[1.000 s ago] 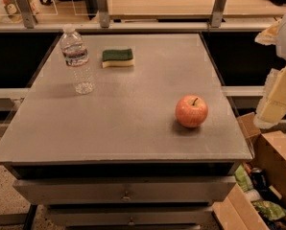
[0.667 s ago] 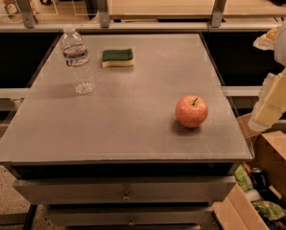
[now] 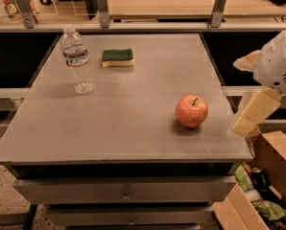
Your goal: Move apple near sponge
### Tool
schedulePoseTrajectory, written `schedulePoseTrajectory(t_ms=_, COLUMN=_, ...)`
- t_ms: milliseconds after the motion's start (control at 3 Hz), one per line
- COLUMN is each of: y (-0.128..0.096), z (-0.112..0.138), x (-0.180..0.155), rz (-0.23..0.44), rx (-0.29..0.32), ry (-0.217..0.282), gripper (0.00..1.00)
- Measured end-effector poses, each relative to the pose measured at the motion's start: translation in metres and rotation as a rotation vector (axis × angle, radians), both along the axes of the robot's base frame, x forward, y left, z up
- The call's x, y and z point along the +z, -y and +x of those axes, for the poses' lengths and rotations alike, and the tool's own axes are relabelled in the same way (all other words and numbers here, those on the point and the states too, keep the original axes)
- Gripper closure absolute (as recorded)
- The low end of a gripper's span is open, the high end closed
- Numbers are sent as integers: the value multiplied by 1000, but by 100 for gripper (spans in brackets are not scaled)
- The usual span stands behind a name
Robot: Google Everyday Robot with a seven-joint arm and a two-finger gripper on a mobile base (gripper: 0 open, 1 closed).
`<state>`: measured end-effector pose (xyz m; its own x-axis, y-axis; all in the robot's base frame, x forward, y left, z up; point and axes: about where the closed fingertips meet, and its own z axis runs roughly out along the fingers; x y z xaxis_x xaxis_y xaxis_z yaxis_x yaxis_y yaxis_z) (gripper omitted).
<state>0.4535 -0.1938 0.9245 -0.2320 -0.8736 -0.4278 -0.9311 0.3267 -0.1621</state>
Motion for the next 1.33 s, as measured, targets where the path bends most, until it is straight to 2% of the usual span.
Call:
schedulePoseTrajectory(t_ms=1000, y=-43, z=32, x=-60, rz=262, rx=113, ry=-35, gripper=0)
schedulePoseTrajectory(t_ms=1333, y=-60, z=38, x=-77, rz=293, rx=162, ry=-32, gripper=18)
